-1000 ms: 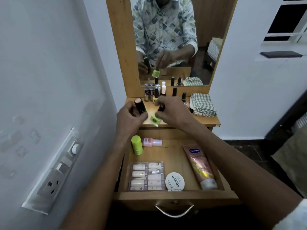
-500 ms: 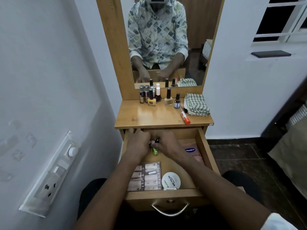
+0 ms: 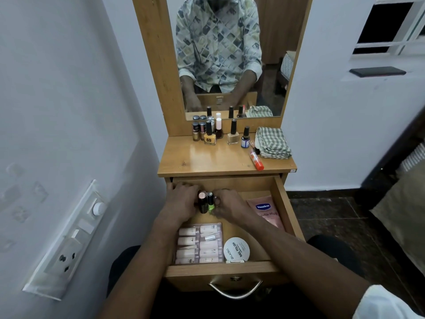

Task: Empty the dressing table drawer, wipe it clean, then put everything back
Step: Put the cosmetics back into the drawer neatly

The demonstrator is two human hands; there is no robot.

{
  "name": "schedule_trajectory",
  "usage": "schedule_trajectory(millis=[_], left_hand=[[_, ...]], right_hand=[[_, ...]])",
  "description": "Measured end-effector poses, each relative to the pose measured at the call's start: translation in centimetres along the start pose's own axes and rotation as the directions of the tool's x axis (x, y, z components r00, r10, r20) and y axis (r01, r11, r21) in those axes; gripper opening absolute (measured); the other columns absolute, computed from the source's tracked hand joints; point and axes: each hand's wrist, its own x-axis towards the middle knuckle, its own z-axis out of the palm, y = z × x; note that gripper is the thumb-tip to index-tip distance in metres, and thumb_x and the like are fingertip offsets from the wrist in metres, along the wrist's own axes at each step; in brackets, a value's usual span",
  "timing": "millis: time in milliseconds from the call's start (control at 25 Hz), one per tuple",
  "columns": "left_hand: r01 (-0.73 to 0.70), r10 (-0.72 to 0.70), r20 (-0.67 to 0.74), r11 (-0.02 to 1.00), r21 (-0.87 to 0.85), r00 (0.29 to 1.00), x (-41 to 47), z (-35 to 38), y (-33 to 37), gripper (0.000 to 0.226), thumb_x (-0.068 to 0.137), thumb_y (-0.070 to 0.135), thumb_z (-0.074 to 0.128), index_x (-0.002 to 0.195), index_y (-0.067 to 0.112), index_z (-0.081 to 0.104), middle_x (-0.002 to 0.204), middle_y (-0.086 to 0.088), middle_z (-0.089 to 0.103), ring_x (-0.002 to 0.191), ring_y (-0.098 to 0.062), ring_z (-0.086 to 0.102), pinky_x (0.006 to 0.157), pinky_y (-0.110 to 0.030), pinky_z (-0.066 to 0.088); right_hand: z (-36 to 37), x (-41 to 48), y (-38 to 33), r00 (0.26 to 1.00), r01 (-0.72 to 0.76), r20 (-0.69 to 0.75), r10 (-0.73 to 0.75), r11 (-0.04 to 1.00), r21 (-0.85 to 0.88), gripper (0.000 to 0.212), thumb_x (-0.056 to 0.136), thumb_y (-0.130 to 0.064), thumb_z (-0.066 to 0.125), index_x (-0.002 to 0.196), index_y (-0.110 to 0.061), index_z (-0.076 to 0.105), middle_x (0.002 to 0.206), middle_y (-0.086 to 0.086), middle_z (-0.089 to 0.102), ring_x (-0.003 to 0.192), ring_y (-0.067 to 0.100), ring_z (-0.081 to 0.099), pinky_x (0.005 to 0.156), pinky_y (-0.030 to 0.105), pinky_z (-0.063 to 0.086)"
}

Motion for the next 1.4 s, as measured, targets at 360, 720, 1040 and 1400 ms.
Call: schedule_trajectory(millis=[360, 720, 1040, 1400], left_hand=[[-0.021, -0.001, -0.101, 0.977, -0.211, 0.995, 0.3, 0.2, -0.8, 0.029, 0.069, 0.038, 0.077, 0.093, 0.039, 0.062, 0.092, 0.015, 0.057, 0.111, -0.016, 0.046, 0.099, -0.04, 0.02], [0.041, -0.076, -0.082, 0.928, -0.37, 0.994, 0.5, 0.8, -1.6, 0.074, 0.061, 0.033, 0.084, 0.127, 0.029, 0.051, 0.119, 0.003, 0.061, 0.123, -0.021, 0.047, 0.101, -0.04, 0.023], [0.002, -0.041, -0.13, 0.959, -0.283, 0.991, -0.8, -0.4, -1.3, 0.072, 0.063, 0.055, 0.076, 0.128, 0.031, 0.055, 0.125, 0.01, 0.058, 0.124, -0.016, 0.047, 0.108, -0.04, 0.023], [-0.045, -0.404, -0.459, 0.71, -0.702, 0.791, 2.7, -5.1, 0.6, 0.023, 0.09, 0.017, 0.065, 0.112, 0.014, 0.073, 0.106, 0.0, 0.073, 0.092, -0.012, 0.065, 0.083, -0.02, 0.047]], right_hand=[[0.8, 0.0, -0.1, 0.999, 0.042, -0.024, -0.04, 0.995, 0.093, 0.023, 0.081, -0.009, 0.071, 0.098, -0.02, 0.062, 0.081, -0.009, 0.057, 0.071, 0.009, 0.055, 0.054, 0.018, 0.037], [1.0, 0.2, -0.1, 0.995, 0.066, -0.08, -0.06, 0.996, 0.066, 0.029, 0.081, -0.007, 0.068, 0.11, -0.011, 0.064, 0.098, 0.005, 0.069, 0.086, 0.02, 0.064, 0.071, 0.034, 0.053], [-0.3, -0.3, -0.1, 0.968, 0.034, -0.245, -0.051, 0.997, -0.072, 0.015, 0.088, -0.016, 0.056, 0.098, -0.015, 0.067, 0.081, 0.002, 0.069, 0.07, 0.018, 0.062, 0.061, 0.034, 0.054], [-7.7, 0.2, -1.7, 0.787, 0.179, -0.596, -0.157, 0.984, -0.023, 0.012, 0.09, -0.015, 0.064, 0.097, -0.012, 0.072, 0.085, -0.001, 0.07, 0.073, 0.007, 0.062, 0.069, 0.021, 0.055]])
